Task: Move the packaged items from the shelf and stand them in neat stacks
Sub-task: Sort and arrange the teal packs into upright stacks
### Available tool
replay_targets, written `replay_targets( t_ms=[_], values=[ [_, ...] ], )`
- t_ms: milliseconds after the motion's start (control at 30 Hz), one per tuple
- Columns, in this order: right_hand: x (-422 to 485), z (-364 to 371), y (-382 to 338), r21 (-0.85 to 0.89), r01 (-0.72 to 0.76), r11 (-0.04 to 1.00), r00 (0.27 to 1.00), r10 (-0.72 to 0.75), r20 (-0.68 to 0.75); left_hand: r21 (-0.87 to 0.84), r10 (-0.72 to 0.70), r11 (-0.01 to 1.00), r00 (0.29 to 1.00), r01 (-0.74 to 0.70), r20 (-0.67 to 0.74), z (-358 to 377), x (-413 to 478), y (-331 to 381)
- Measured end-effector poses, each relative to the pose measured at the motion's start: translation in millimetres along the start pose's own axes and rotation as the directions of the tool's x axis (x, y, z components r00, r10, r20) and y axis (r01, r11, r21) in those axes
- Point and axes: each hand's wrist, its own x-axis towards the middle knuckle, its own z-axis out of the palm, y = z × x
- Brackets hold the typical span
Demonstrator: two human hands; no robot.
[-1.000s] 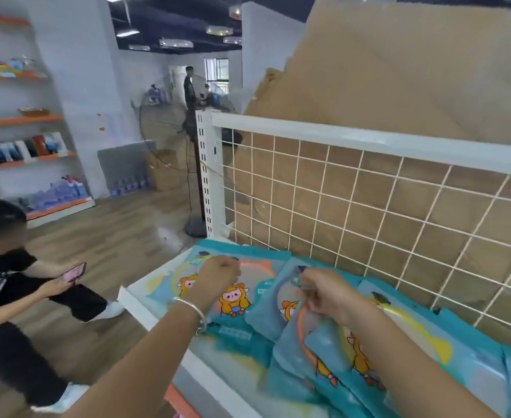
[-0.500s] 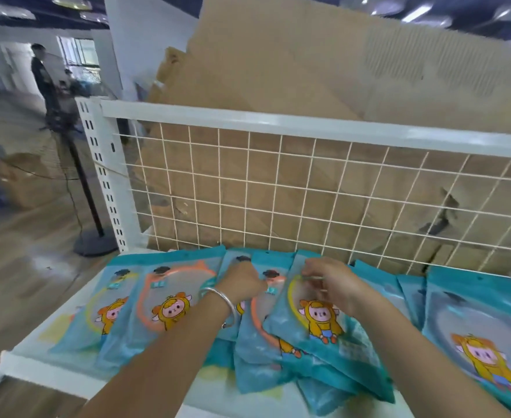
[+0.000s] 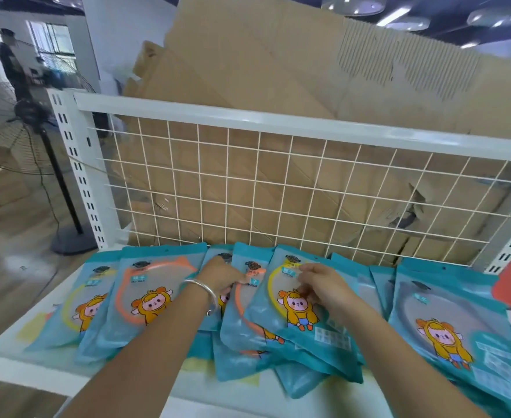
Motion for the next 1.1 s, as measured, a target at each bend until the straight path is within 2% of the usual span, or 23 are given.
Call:
replay_targets(
  t_ms=[33,67,133,167,233,333,400,500,567,667,800,933,1100],
  values=[
    [1,-7,2,-0.081,0.020,0.997,0.999,-0.022,-0.029,-0.099,-0.030,0.995,0.999,0.032,0.017,-3,0,-1],
    [0,-17,3,-0.256,0.033,0.966,0.996,-0.053,-0.072,-0.158,-0.050,0.986,0.998,0.055,0.038,-6,1,-4],
    [-3,-43,8,-0.625,-0.035,0.780,0.986,-0.077,-0.151,-0.155,-0.061,0.985,0.996,0.071,0.067,-8,0,-6],
    [-9,-54,9,-0.715,-0.100,0.692,0.985,-0.035,-0.171,-0.156,-0.062,0.985,0.995,0.073,0.077,-8,-2,-6],
    [-19,-69,10,-0.760,-0.163,0.630,0.986,0.071,-0.153,-0.175,-0.073,0.980,0.988,0.096,0.135,-11,-4,-5],
    [-24,-71,10,-0.637,-0.191,0.747,0.980,0.181,-0.083,-0.094,-0.101,0.987,0.956,0.131,0.277,-14,-8,-1],
    [-20,-71,13,-0.512,-0.222,0.830,0.971,0.234,-0.042,-0.034,-0.103,0.992,0.953,0.118,0.286,-14,-8,-1],
    [-18,-71,18,-0.205,-0.284,0.937,0.955,0.294,0.021,-0.179,-0.061,0.976,0.949,0.121,0.308,-13,-9,0],
    [-20,-69,25,0.008,-0.311,0.950,0.950,0.311,0.030,-0.294,-0.007,0.949,0.939,0.115,0.343,-13,-8,1],
    [-26,-63,30,0.100,-0.295,0.950,0.956,0.293,0.035,-0.353,0.083,0.935,0.936,0.046,0.341,-16,-11,7],
    [-41,-70,22,0.379,-0.157,0.912,0.987,0.154,0.038,-0.397,0.222,0.912,0.934,-0.098,0.279,-16,-26,17],
    [-66,-92,11,0.348,0.067,0.935,0.990,-0.019,-0.141,-0.415,0.335,0.878,0.925,-0.237,0.181,-7,-41,29],
    [-106,-141,26,0.250,0.244,0.937,0.897,-0.120,-0.425,-0.478,0.456,0.806,0.881,-0.350,0.123,37,-66,47]
  ],
)
